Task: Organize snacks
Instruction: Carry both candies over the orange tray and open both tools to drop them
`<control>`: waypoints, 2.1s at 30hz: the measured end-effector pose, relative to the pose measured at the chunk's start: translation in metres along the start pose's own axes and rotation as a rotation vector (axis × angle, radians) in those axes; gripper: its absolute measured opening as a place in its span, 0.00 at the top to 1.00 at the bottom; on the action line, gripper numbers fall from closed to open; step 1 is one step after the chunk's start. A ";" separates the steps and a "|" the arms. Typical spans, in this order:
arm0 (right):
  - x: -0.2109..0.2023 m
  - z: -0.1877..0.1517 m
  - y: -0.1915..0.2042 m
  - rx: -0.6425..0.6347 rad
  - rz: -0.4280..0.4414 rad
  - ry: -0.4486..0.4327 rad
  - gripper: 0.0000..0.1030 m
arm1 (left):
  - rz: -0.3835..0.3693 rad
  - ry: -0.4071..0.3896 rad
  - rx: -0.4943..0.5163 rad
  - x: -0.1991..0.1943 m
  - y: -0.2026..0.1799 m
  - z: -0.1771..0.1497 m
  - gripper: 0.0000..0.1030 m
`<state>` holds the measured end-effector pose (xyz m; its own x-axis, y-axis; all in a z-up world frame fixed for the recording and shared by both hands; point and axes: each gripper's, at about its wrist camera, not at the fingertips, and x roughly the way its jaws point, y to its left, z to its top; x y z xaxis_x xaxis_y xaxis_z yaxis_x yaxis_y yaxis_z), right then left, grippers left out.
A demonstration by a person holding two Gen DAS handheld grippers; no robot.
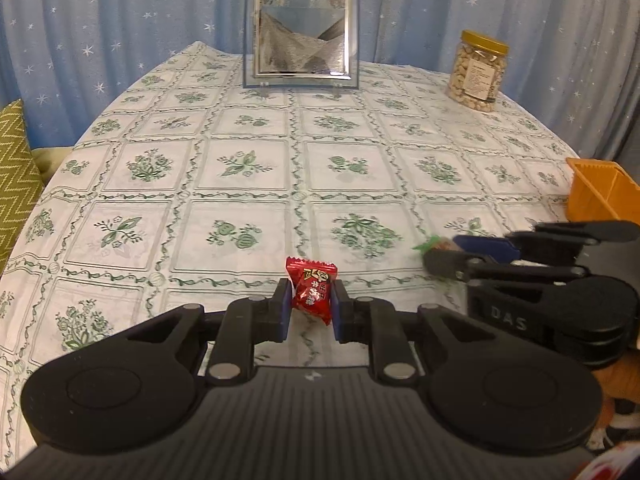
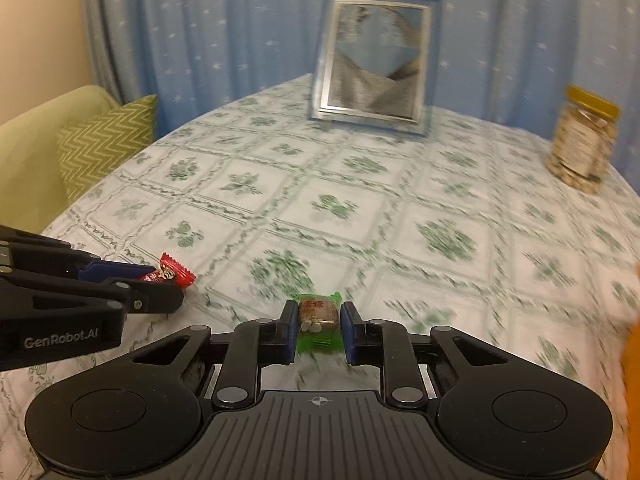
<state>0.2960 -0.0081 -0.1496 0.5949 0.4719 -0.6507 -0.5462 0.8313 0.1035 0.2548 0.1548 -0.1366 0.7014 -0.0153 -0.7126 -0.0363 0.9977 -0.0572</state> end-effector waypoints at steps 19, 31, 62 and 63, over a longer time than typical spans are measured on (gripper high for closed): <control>-0.162 -0.043 -0.035 0.227 -0.198 -0.001 0.78 | -0.111 -0.059 -0.003 -0.099 -0.089 -0.010 0.83; -0.262 -0.063 -0.037 0.307 -0.283 -0.041 0.78 | -0.176 -0.054 0.060 -0.168 -0.144 -0.038 0.83; -0.341 -0.093 -0.087 0.436 -0.406 -0.090 0.78 | -0.272 -0.062 0.185 -0.194 -0.224 -0.040 0.83; -0.342 -0.093 -0.090 0.442 -0.411 -0.092 0.78 | -0.274 -0.062 0.188 -0.193 -0.227 -0.039 0.83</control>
<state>0.0873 -0.2716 -0.0066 0.7641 0.0934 -0.6383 0.0241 0.9846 0.1729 0.1003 -0.0713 -0.0133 0.7089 -0.2860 -0.6447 0.2874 0.9519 -0.1062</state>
